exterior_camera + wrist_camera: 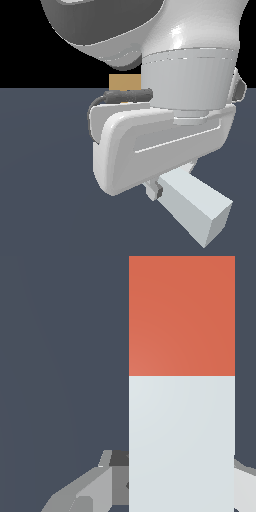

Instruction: Insert the peg into the horizontal hole in a box.

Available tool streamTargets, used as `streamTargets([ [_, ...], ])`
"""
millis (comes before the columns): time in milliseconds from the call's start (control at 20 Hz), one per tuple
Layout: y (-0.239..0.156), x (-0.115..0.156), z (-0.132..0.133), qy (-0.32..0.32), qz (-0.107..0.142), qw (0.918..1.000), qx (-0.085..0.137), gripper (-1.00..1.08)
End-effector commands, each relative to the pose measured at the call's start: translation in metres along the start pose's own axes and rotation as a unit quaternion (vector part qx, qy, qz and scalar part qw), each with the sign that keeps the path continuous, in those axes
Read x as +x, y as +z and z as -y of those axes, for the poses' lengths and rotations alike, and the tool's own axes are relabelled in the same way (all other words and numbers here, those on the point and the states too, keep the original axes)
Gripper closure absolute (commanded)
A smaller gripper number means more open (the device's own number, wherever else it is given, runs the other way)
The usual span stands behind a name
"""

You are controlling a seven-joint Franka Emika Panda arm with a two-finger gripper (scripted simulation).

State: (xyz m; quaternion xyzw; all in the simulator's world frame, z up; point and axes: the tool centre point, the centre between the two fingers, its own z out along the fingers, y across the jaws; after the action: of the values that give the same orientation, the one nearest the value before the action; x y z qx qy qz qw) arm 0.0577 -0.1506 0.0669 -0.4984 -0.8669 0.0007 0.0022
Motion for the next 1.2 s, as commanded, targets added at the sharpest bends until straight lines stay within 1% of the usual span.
streamTargets([
  [0,-0.013,0.014,-0.001,0.027,0.001,0.9996,-0.002,1.08],
  [350,-0.042,0.051,-0.005,0.100,0.001,0.9950,-0.002,1.08],
  [700,-0.068,0.085,-0.015,0.166,0.001,0.9861,-0.002,1.08],
  [1150,-0.091,0.110,-0.028,0.220,0.001,0.9755,-0.002,1.08],
])
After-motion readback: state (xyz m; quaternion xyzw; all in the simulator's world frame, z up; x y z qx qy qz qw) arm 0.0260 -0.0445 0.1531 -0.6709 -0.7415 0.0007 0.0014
